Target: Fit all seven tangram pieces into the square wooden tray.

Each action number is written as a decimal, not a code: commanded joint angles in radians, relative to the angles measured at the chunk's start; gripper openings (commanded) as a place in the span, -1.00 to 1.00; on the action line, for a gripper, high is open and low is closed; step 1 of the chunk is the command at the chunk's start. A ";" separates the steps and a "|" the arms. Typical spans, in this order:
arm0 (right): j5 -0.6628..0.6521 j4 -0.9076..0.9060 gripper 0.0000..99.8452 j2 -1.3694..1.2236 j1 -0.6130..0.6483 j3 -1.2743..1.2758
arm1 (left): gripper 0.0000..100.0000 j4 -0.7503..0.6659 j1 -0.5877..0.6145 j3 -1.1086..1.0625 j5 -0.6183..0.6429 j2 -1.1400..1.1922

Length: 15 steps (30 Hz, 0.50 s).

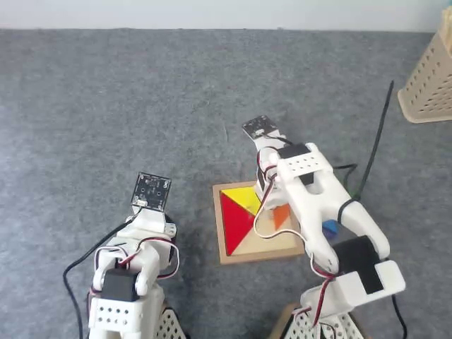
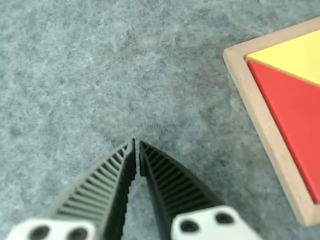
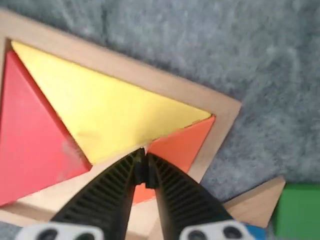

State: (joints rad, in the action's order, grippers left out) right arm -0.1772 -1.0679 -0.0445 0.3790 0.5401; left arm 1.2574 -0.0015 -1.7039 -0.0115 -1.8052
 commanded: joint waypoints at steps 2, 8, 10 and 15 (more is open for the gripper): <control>-0.015 -0.008 -0.99 0.067 -0.018 -0.054 | -0.98 0.006 0.006 0.019 0.005 -0.021; -0.012 -0.136 -0.99 0.251 -0.019 -0.051 | -0.98 0.006 0.006 0.019 0.005 -0.021; -0.015 -0.151 -0.93 0.291 -0.012 -0.029 | -0.98 0.006 0.006 0.019 0.005 -0.021; -0.017 -0.137 -0.60 0.297 0.028 0.072 | -0.98 0.006 0.006 0.019 0.005 -0.021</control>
State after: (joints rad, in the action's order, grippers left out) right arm -0.1772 -1.2029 0.2025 0.3775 0.5815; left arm 1.2574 -0.0015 -1.7039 -0.0115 -1.8052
